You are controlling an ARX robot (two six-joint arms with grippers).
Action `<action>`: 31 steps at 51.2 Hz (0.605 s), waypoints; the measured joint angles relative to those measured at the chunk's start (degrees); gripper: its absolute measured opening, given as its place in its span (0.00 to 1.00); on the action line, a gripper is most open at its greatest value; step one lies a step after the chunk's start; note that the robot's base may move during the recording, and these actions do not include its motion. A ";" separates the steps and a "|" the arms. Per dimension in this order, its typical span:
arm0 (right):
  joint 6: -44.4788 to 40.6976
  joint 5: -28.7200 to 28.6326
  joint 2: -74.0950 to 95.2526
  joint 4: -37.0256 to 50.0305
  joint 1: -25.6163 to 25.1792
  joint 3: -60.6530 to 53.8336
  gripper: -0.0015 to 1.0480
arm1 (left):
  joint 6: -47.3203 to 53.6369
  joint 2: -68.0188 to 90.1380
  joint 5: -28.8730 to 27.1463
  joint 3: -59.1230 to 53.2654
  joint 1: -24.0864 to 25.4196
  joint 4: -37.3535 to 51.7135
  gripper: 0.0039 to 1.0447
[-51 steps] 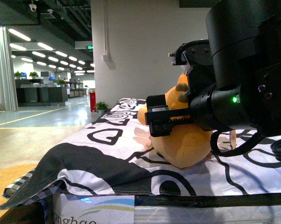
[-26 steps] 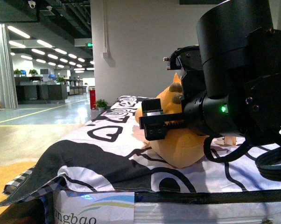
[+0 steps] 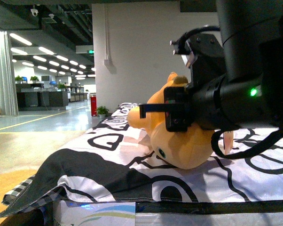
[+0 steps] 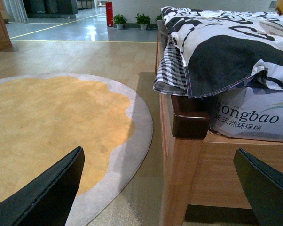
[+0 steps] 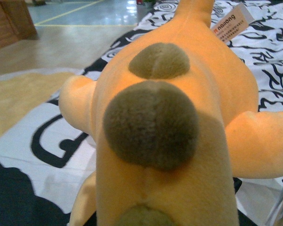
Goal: Put away toys
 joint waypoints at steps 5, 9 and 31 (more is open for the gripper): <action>0.46 -3.61 -4.59 -0.76 -1.16 -1.05 0.11 | -0.02 0.00 0.00 -0.02 0.00 0.00 0.94; 0.66 -6.29 -8.63 -1.57 -2.64 -2.25 0.09 | 0.00 0.00 0.00 -0.02 0.00 0.00 0.94; 5.16 -33.05 -38.82 -5.38 -23.17 -18.97 0.07 | -0.02 0.00 0.00 -0.02 0.00 0.00 0.94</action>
